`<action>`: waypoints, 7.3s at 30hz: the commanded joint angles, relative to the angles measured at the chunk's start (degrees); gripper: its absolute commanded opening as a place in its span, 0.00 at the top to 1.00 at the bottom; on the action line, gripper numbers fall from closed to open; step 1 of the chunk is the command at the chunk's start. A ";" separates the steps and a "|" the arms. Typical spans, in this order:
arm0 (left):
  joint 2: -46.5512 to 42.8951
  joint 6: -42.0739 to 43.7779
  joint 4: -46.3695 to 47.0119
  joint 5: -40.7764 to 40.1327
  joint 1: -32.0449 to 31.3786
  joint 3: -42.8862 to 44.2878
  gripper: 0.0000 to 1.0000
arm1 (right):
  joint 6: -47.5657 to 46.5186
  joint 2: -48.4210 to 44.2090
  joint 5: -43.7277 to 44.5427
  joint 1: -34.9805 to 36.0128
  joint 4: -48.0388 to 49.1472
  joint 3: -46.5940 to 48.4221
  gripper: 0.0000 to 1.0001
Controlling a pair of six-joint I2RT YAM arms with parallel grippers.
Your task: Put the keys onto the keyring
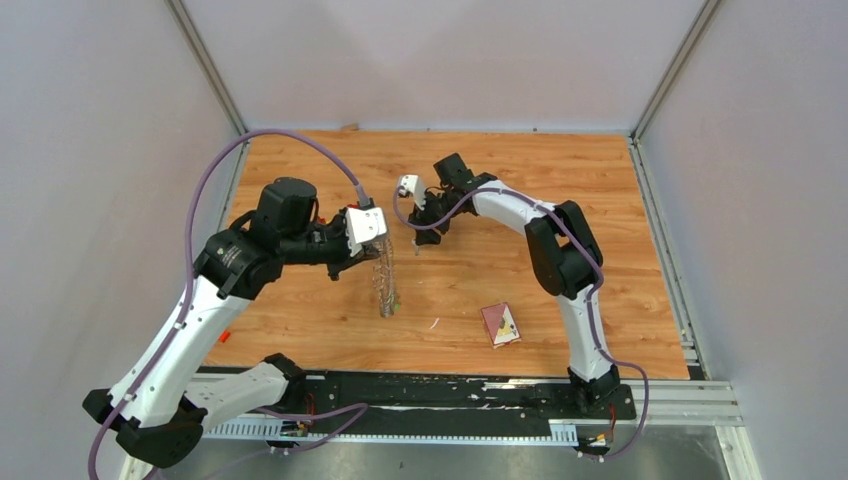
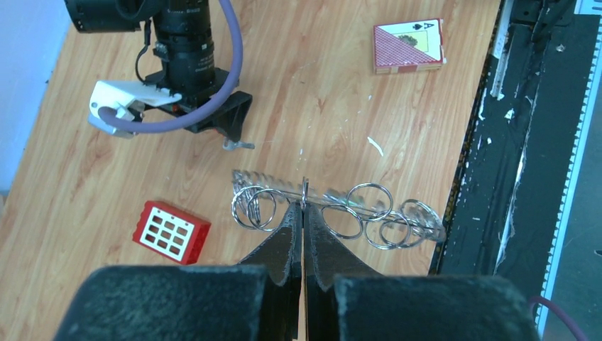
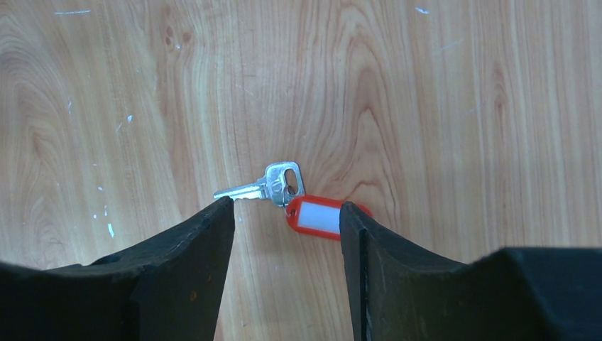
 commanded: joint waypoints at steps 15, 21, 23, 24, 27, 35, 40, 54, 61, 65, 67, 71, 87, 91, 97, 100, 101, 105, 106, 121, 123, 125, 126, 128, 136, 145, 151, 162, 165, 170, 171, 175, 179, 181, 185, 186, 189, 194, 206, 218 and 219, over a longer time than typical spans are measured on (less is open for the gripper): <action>-0.69 0.03 3.27 2.80 0.25 -0.44 1.00 | -3.59 2.32 5.44 1.96 -1.09 3.65 0.62; -0.78 0.10 3.36 3.02 0.27 -0.57 1.00 | -3.49 2.73 5.69 2.09 -0.74 3.72 0.65; -0.80 0.13 3.32 3.15 0.26 -0.71 1.00 | -3.53 2.96 5.93 2.26 -0.72 3.88 0.65; -0.79 0.22 3.36 3.19 0.25 -0.68 1.00 | -3.50 2.94 6.01 2.24 -0.72 3.95 0.66; -0.75 0.23 3.34 3.23 0.29 -0.72 1.00 | -3.79 3.03 6.57 2.48 -0.76 4.09 0.67; -0.85 0.20 3.34 3.28 0.25 -0.81 1.00 | -4.10 3.08 7.12 2.62 -0.94 4.19 0.74; -0.78 0.29 3.61 3.25 0.25 -1.31 1.00 | -4.14 2.78 6.54 2.58 -1.15 4.30 0.80; -0.54 0.23 3.81 2.95 0.27 -1.42 1.00 | -3.97 -0.89 3.50 2.28 -1.64 2.56 1.00; -0.63 0.18 3.71 3.16 0.29 -1.25 1.00 | -4.20 -2.14 5.01 2.23 -0.34 0.87 0.98; -0.71 0.33 3.56 3.11 0.25 -1.24 1.00 | -4.21 -1.47 5.63 2.22 -0.84 1.87 0.89; -0.67 0.39 3.53 3.15 0.25 -1.25 1.00 | -4.35 -0.97 5.96 2.23 -1.16 2.64 0.85; -0.72 0.54 3.43 3.22 0.25 -1.30 1.00 | -4.61 0.26 6.07 2.26 -2.13 4.17 0.80; -0.84 0.86 3.30 3.20 0.25 -1.55 1.00 | -5.40 2.31 5.45 2.73 -3.68 5.59 0.72; -0.89 0.91 3.30 3.19 0.25 -1.77 1.00 | -5.52 2.82 5.70 3.03 -3.76 5.78 0.71; -1.14 1.15 3.10 3.28 0.26 -1.91 1.00 | -5.72 4.42 6.15 3.20 -4.69 7.38 0.71; -1.13 1.20 3.00 3.25 0.25 -1.92 1.00 | -5.70 4.56 6.14 3.20 -4.83 7.53 0.74; -1.10 1.25 3.01 3.20 0.25 -1.99 1.00 | -5.66 4.51 6.15 3.22 -4.84 7.53 0.74; -1.10 1.26 3.10 3.28 0.30 -2.08 1.00 | -5.85 4.08 6.33 3.20 -4.87 7.06 0.75; -1.02 1.30 3.12 3.37 0.32 -2.12 1.00 | -5.92 3.98 6.33 3.21 -4.85 6.89 0.75; -1.11 1.26 3.19 3.28 0.25 -2.30 1.00 | -5.42 4.72 6.15 3.25 -4.39 7.25 0.87; -1.10 1.30 3.19 3.32 0.25 -2.31 1.00 | -5.42 4.64 6.02 3.20 -4.47 7.25 0.90; -1.08 1.24 3.21 3.32 0.30 -2.31 1.00 | -5.40 4.55 5.90 3.25 -4.50 7.18 0.93; -1.15 1.29 3.19 3.36 0.25 -2.39 1.00 | -5.41 4.49 5.76 3.27 -4.45 7.12 0.95; -1.14 1.26 3.23 3.31 0.25 -2.38 1.00 | -5.50 4.32 5.48 3.22 -4.47 7.07 0.98; -0.86 1.30 3.78 2.27 0.25 -2.74 1.00 | -6.29 1.34 2.92 2.91 -4.91 5.50 1.00; 2.83 2.96 4.73 2.75 0.27 -0.24 1.00 | -3.26 -12.88 -7.72 -1.79 -4.58 -3.25 1.00; 8.11 4.81 3.68 5.05 0.25 4.10 1.00 | -6.10 -27.39 -14.24 -5.24 -7.38 -12.78 1.00; 15.70 3.01 9.94 10.40 -1.01 7.44 1.00 | -9.62 -48.12 -25.07 -5.95 -12.71 -21.59 1.00; 15.75 3.67 13.11 9.27 -3.70 5.96 1.00 | -6.67 -52.74 -27.47 -5.95 -10.62 -24.09 1.00; 15.38 2.12 19.35 6.81 -7.32 2.13 1.00 | 2.05 -59.87 -27.99 -5.95 -0.69 -30.65 1.00; 15.44 1.64 20.68 4.69 -8.20 1.56 1.00 | 4.74 -60.57 -27.58 -5.95 0.79 -31.36 1.00; 15.97 -1.33 24.88 -3.84 -10.89 0.17 1.00 | 11.69 -62.18 -26.41 -6.01 8.37 -35.08 1.00; 14.42 -4.16 29.17 -9.79 -12.91 -2.37 1.00 | 17.48 -62.03 -24.27 -5.95 14.61 -38.07 1.00; 13.89 -4.49 30.08 -12.97 -14.36 -3.33 1.00 | 19.50 -61.74 -23.17 -5.90 16.82 -39.26 1.00; 13.61 -4.12 31.02 -18.82 -17.57 -4.77 1.00 | 21.58 -61.54 -22.46 -5.87 19.17 -40.33 1.00; 13.34 -3.84 31.63 -20.24 -18.30 -5.34 1.00 | 21.84 -61.65 -22.37 -5.86 19.70 -40.55 1.00; 12.88 -3.51 33.45 -23.99 -20.08 -6.91 1.00 | 22.53 -61.38 -21.62 -5.86 20.62 -41.13 1.00; 12.09 -3.40 35.61 -27.59 -21.18 -8.70 1.00 | 24.74 -60.38 -21.49 -5.86 23.64 -42.90 1.00; 11.88 -2.95 37.33 -30.04 -22.65 -10.71 1.00 | 28.62 -57.75 -23.12 -5.73 28.88 -44.43 1.00; 12.25 -2.99 37.85 -29.79 -23.38 -11.48 1.00 | 27.94 -56.58 -22.57 -4.61 29.00 -44.08 1.00; 12.32 -3.00 37.82 -29.70 -23.39 -11.51 1.00 | 27.79 -56.46 -22.33 -4.49 28.84 -44.08 1.00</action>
